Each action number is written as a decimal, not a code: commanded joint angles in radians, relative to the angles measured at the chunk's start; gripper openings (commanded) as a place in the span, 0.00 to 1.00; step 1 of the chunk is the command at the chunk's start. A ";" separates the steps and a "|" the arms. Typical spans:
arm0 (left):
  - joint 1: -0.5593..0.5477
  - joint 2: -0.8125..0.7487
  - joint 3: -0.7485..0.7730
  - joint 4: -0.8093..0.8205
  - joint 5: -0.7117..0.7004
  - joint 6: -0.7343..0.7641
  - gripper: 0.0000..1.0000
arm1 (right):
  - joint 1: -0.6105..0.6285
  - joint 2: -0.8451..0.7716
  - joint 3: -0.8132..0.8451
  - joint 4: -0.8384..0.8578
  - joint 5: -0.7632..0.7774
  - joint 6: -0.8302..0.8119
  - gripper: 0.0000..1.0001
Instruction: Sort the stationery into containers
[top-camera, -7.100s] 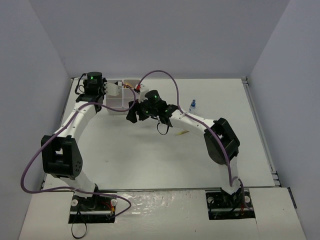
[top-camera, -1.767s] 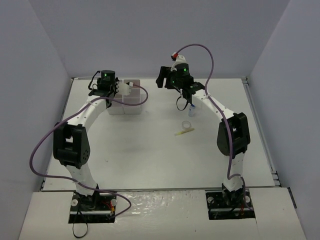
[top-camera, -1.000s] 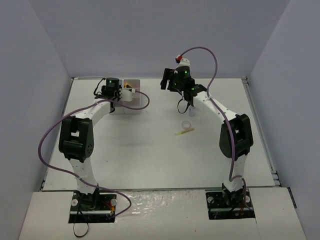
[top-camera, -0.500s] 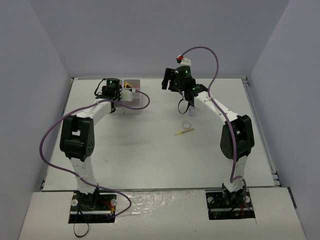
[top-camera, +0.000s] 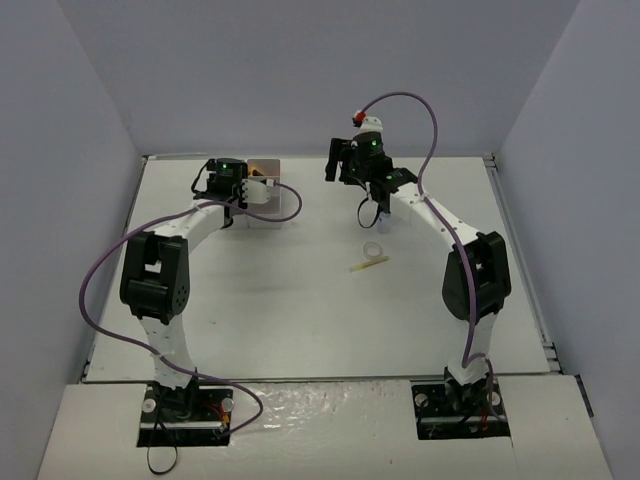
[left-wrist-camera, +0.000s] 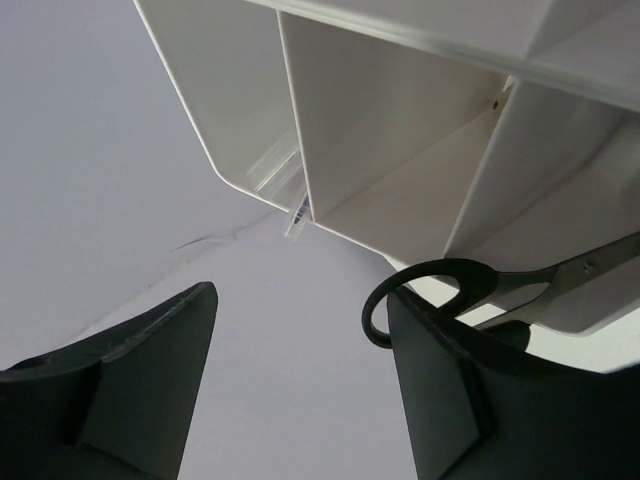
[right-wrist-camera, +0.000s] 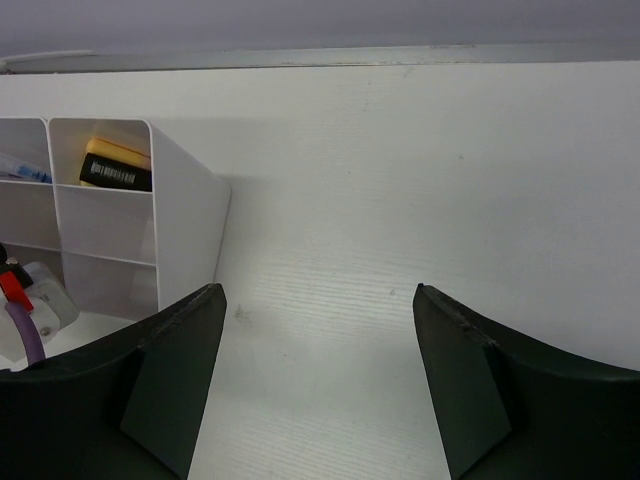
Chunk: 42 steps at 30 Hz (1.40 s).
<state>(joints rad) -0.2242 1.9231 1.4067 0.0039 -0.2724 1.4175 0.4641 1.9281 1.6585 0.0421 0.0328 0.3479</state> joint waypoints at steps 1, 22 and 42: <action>-0.027 -0.108 0.077 0.041 -0.009 -0.038 0.68 | -0.004 -0.108 0.040 0.035 0.023 -0.033 0.73; -0.112 -0.126 0.393 -0.376 0.121 -0.197 0.75 | -0.008 -0.401 -0.177 0.028 0.057 -0.122 0.73; -0.271 -0.204 0.621 -1.186 0.351 -1.047 0.74 | -0.025 -0.845 -0.678 -0.332 0.106 0.217 0.23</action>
<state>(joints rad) -0.5519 1.8939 2.1595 -1.2117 0.0032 0.6230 0.4212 1.0638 1.1200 -0.2647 0.1642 0.4247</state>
